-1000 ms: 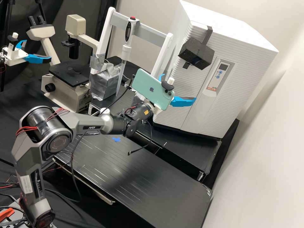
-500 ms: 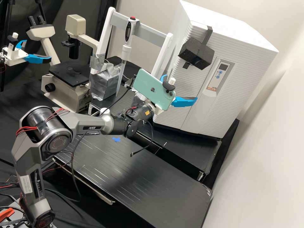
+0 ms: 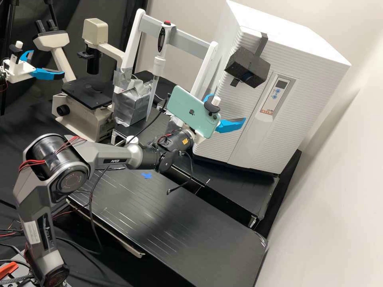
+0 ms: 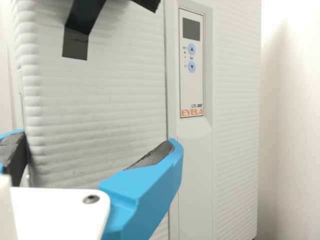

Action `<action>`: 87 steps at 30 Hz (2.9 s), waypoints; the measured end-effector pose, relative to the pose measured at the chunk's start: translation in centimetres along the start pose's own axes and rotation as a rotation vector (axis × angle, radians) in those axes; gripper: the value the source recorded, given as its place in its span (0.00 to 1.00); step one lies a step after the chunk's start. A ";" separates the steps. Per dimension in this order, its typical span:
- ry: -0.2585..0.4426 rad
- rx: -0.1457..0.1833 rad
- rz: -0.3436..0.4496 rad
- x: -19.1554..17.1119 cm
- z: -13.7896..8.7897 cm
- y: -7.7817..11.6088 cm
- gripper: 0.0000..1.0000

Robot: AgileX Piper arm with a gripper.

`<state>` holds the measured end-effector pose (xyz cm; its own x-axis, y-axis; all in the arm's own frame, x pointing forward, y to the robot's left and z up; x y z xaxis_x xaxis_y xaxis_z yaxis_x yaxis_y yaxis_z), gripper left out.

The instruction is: Open the door

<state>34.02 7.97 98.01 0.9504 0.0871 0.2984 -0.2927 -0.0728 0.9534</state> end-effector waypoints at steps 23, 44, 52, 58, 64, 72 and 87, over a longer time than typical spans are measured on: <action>0.010 -0.021 -0.021 -0.4 0.1 -0.5 0.00; 0.035 -0.047 -0.031 -0.6 0.2 -0.7 0.00; 0.065 -0.071 -0.031 -1.1 0.9 -0.1 0.00; 0.090 -0.063 -0.018 -2.1 2.3 0.3 0.00; 0.093 -0.023 0.013 -4.2 3.8 1.0 0.00; 0.065 0.011 0.068 -7.3 4.9 1.9 0.00; -0.003 0.067 0.190 -10.1 6.5 3.1 1.00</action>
<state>24.16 0.44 97.68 0.8793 0.0624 0.4721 -0.4589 -0.1538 0.8751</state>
